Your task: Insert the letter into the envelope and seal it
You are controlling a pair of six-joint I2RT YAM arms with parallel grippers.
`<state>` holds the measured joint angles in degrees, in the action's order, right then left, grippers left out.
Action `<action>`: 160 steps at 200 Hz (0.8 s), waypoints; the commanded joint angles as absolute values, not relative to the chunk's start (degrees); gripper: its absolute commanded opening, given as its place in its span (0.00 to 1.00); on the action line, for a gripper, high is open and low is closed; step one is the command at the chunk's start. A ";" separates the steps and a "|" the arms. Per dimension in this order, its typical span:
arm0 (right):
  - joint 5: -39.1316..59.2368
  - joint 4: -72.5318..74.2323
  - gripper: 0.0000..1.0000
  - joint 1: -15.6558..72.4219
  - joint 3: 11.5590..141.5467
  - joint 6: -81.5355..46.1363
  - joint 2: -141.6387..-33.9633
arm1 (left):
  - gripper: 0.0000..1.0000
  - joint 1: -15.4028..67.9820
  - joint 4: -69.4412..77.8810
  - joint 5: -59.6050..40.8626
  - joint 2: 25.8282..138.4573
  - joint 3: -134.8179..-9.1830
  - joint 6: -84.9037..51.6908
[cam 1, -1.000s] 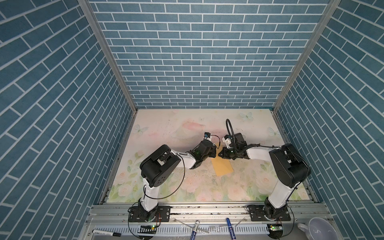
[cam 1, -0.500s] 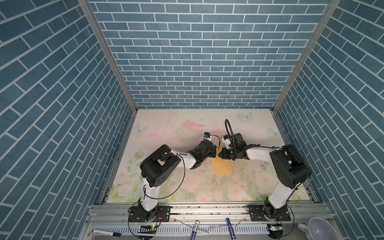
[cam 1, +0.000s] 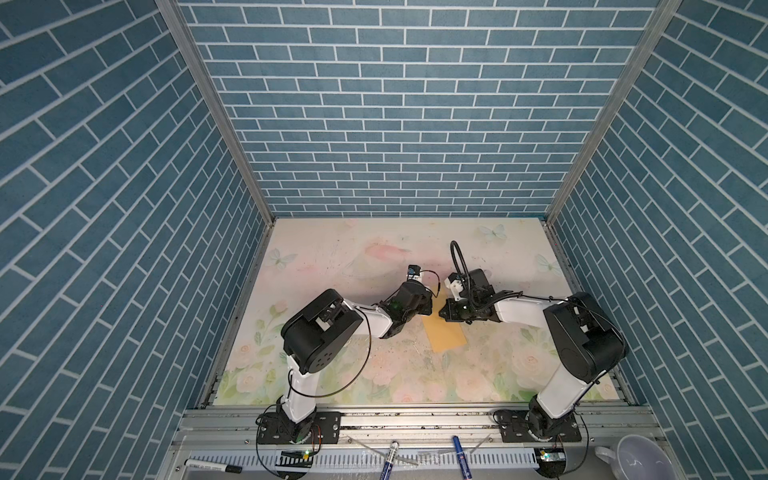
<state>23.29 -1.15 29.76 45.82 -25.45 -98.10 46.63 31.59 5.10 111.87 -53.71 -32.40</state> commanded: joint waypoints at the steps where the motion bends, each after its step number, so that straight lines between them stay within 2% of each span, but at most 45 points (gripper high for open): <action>1: 18.93 -12.03 0.00 30.25 41.89 -23.56 -98.99 | 0.00 46.36 29.62 6.38 113.47 -53.41 -31.88; 160: 17.06 -12.74 0.00 31.02 35.62 -26.20 -93.64 | 0.00 46.41 29.88 6.37 113.29 -53.16 -31.99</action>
<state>21.67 -0.60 30.39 38.72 -25.67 -91.59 46.63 31.64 5.15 111.87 -53.71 -32.49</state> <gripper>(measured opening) 0.044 0.280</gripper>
